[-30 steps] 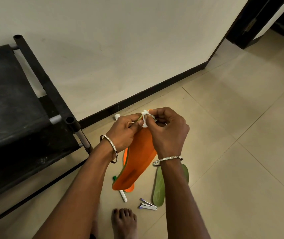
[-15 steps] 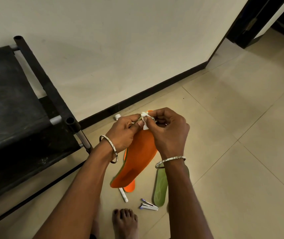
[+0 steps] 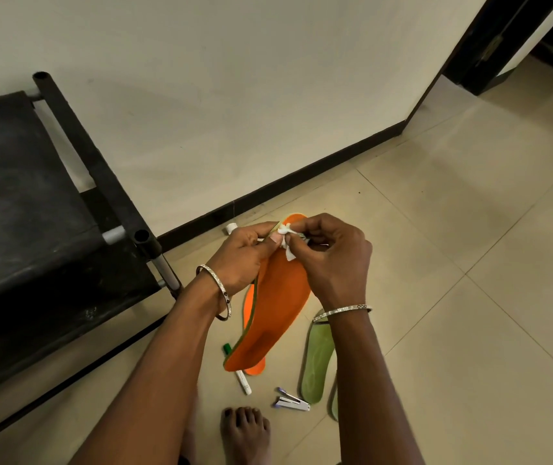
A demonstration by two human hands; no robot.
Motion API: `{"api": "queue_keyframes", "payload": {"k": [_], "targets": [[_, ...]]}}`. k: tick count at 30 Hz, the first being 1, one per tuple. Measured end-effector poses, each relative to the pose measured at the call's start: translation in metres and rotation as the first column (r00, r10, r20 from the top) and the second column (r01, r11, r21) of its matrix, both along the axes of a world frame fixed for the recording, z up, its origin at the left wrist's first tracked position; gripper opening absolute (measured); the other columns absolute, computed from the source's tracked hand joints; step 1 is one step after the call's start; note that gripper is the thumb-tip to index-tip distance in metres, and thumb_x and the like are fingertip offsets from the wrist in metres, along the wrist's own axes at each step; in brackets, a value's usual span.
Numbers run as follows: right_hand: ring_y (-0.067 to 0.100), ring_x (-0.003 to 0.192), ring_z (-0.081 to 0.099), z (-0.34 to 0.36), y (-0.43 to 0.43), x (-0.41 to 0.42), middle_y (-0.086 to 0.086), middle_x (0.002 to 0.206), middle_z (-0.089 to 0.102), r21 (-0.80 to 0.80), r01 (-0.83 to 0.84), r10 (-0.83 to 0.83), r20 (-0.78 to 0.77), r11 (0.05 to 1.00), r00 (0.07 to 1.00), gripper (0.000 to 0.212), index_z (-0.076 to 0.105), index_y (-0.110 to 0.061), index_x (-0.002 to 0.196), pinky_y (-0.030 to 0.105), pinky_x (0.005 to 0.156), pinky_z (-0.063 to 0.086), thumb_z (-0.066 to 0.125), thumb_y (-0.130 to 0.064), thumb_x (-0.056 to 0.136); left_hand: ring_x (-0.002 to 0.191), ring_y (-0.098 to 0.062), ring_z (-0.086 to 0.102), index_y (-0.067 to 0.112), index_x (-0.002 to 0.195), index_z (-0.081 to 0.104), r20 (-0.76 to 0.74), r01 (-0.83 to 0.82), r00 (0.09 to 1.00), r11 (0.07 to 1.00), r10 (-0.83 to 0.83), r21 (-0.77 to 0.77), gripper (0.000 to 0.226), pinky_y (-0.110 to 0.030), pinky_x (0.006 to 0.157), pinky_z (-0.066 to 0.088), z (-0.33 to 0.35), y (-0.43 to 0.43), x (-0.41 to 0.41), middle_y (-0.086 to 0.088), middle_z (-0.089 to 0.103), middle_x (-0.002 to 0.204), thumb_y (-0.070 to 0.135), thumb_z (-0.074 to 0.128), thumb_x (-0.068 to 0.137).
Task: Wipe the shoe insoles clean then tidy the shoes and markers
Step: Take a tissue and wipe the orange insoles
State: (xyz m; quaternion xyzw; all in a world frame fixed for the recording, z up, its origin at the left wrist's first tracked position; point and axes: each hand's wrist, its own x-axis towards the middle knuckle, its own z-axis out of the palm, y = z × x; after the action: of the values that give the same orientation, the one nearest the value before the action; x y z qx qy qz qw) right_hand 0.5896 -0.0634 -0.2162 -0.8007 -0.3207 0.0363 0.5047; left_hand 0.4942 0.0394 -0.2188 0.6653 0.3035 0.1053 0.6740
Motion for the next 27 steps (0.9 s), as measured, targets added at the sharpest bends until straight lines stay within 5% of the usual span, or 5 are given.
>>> {"api": "queue_keyframes", "payload": {"k": [6, 14, 21, 27], "targets": [[-0.002, 0.069, 0.060, -0.008, 0.001, 0.001, -0.009, 0.081, 0.068, -0.064, 0.164, -0.160, 0.060, 0.984, 0.985, 0.011, 0.074, -0.017, 0.088, 0.005, 0.066, 0.044, 0.079, -0.024, 0.082, 0.099, -0.011, 0.064, 0.041, 0.106, 0.064, 0.015, -0.039, 0.999, 0.999, 0.040, -0.037, 0.022, -0.026, 0.076, 0.053, 0.002, -0.001, 0.000, 0.012, 0.067, 0.107, 0.029, 0.045, 0.104], [0.000, 0.071, 0.066, 0.001, 0.002, -0.004, -0.009, 0.080, 0.074, -0.089, -0.178, 0.174, -0.049, 0.980, 0.984, 0.011, 0.079, -0.017, 0.089, 0.007, 0.063, 0.048, 0.082, -0.020, 0.079, 0.102, -0.026, 0.067, 0.033, 0.111, 0.065, 0.020, -0.138, 0.990, 0.984, 0.141, -0.115, 0.021, -0.043, 0.082, 0.057, 0.003, 0.004, -0.003, -0.004, 0.070, 0.109, 0.028, 0.046, 0.104], [-0.001, 0.067, 0.061, -0.009, -0.001, 0.002, -0.006, 0.080, 0.072, -0.083, 0.164, -0.161, 0.046, 0.983, 0.986, 0.009, 0.076, -0.018, 0.087, -0.002, 0.065, 0.042, 0.080, -0.022, 0.080, 0.091, -0.015, 0.068, 0.036, 0.113, 0.060, 0.045, -0.126, 0.990, 0.976, 0.136, -0.180, 0.020, -0.033, 0.070, 0.059, 0.006, 0.002, -0.001, 0.008, 0.068, 0.101, 0.025, 0.046, 0.104], [0.001, 0.071, 0.067, 0.004, 0.002, -0.005, -0.009, 0.082, 0.074, -0.054, -0.169, 0.163, -0.104, 0.984, 0.981, 0.012, 0.079, -0.017, 0.091, 0.009, 0.063, 0.050, 0.082, -0.020, 0.079, 0.095, -0.024, 0.069, 0.032, 0.106, 0.066, 0.042, -0.153, 0.986, 0.976, 0.162, -0.152, 0.021, -0.035, 0.072, 0.057, 0.006, 0.003, -0.002, -0.001, 0.071, 0.101, 0.026, 0.046, 0.105]]}}
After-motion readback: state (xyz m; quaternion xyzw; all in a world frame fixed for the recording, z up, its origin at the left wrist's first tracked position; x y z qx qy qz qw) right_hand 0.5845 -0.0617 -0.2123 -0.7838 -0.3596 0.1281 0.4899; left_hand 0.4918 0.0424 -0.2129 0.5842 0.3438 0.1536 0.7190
